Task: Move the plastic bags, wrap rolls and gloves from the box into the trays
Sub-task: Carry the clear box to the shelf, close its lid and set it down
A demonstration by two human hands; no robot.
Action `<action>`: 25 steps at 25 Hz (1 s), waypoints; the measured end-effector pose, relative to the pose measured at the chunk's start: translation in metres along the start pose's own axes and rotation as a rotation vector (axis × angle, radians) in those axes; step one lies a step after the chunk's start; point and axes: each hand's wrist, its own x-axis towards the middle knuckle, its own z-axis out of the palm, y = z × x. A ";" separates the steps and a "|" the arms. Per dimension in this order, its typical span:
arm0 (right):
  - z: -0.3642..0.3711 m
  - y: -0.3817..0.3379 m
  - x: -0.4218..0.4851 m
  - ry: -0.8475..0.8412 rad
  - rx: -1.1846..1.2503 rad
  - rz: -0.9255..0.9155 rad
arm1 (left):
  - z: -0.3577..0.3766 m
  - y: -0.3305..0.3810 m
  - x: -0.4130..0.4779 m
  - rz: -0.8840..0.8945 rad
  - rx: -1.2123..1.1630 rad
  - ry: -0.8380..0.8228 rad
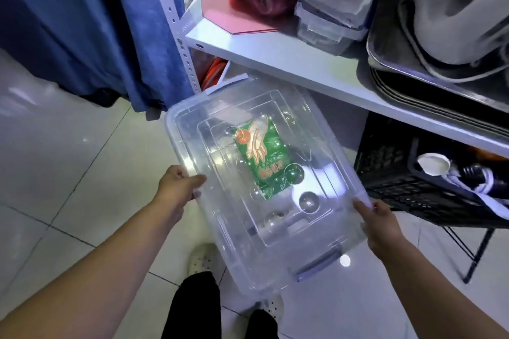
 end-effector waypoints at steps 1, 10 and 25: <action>0.001 -0.001 0.000 0.017 0.019 0.010 | 0.006 0.009 0.011 -0.008 0.020 -0.017; 0.037 -0.034 -0.003 0.152 0.007 0.192 | 0.024 0.055 0.057 -0.065 -0.039 -0.233; 0.096 -0.080 0.007 0.178 0.254 0.509 | 0.023 0.111 0.089 -0.029 0.055 -0.372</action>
